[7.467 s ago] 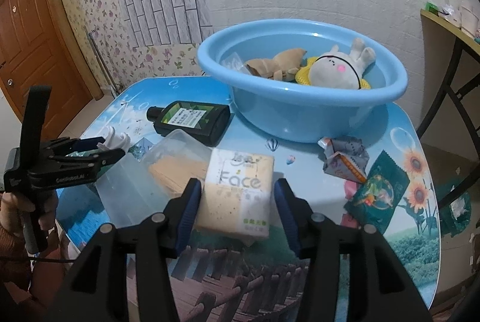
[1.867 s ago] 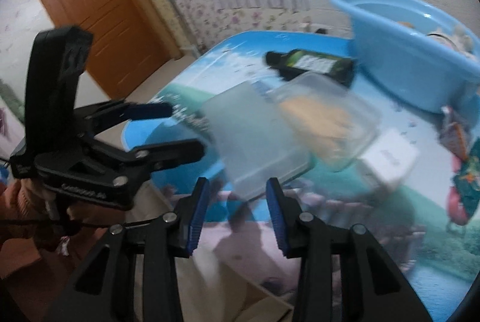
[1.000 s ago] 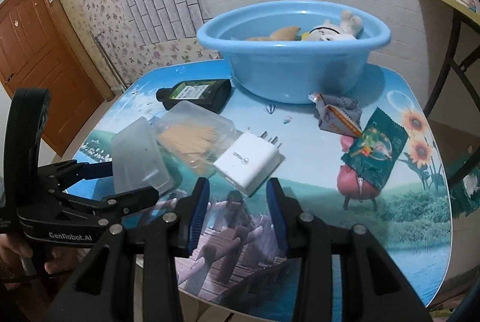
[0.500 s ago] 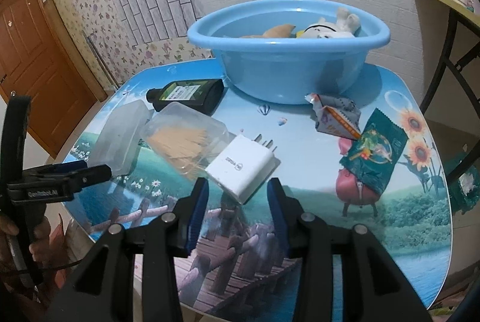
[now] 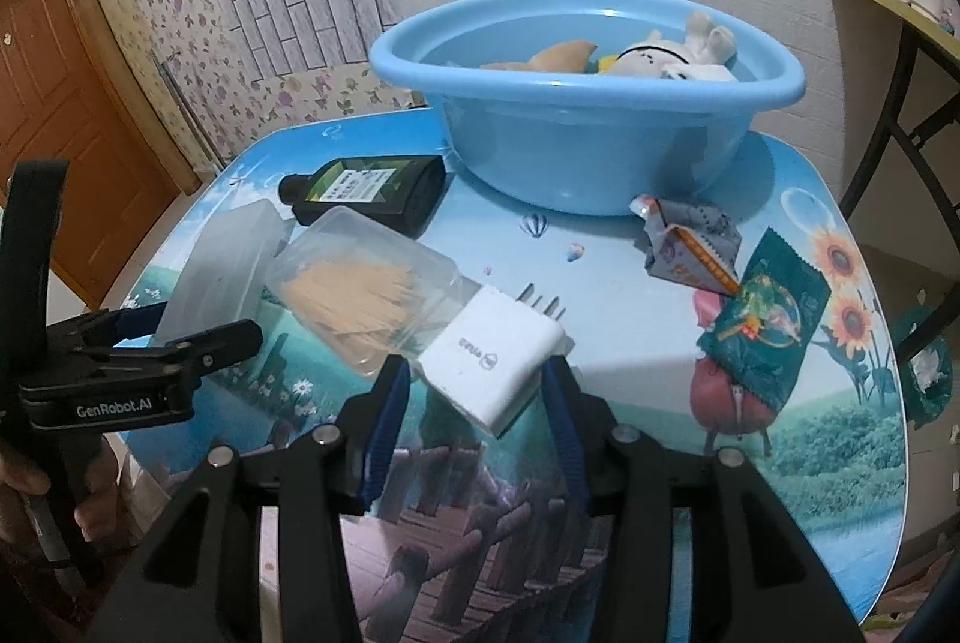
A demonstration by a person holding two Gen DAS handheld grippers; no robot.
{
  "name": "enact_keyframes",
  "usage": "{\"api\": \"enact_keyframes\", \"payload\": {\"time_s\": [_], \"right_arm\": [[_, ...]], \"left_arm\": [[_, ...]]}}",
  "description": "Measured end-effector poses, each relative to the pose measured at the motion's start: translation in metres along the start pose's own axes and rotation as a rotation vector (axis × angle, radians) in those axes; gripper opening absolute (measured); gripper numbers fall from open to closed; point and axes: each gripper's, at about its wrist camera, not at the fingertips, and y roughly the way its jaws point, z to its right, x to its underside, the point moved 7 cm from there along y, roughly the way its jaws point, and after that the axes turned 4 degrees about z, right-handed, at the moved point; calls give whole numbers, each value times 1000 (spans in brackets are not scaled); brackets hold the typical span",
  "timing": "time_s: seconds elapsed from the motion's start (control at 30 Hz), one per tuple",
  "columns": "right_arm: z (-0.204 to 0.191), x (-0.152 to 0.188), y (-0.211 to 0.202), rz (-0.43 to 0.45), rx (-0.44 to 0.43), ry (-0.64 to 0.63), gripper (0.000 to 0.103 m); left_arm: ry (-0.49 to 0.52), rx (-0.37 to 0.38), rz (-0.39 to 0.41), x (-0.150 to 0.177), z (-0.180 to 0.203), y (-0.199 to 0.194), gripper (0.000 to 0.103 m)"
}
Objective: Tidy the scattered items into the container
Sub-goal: 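Grasp the frosted plastic box with the left gripper while right grasps the white charger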
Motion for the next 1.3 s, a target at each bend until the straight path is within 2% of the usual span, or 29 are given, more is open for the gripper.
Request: {"api": "enact_keyframes", "payload": {"time_s": [0.33,0.53,0.6,0.67,0.73,0.97,1.07,1.3], "right_arm": [[16,4,-8,5,34,21,47],[19,3,-8,15,36,35,47],[14,1,-7,17,28,27,47],[9,-2,-6,19,25,16,47],[5,-4,-3,21,27,4,47],[9,-9,4,26,76,-20,46],[11,-7,1,27,73,-24,41],[20,3,-13,29,53,-28,40]], "left_arm": [[-37,-32,12,0,-28,-5,95],[-16,-29,29,-1,-25,-4,95],[1,-29,34,0,-23,-3,90],[35,-48,43,0,-20,-4,74],[58,-54,49,-1,-17,-5,64],[62,-48,51,1,-19,-8,63],[64,-47,51,2,-19,-8,63],[78,-41,45,17,-22,-17,63]]}}
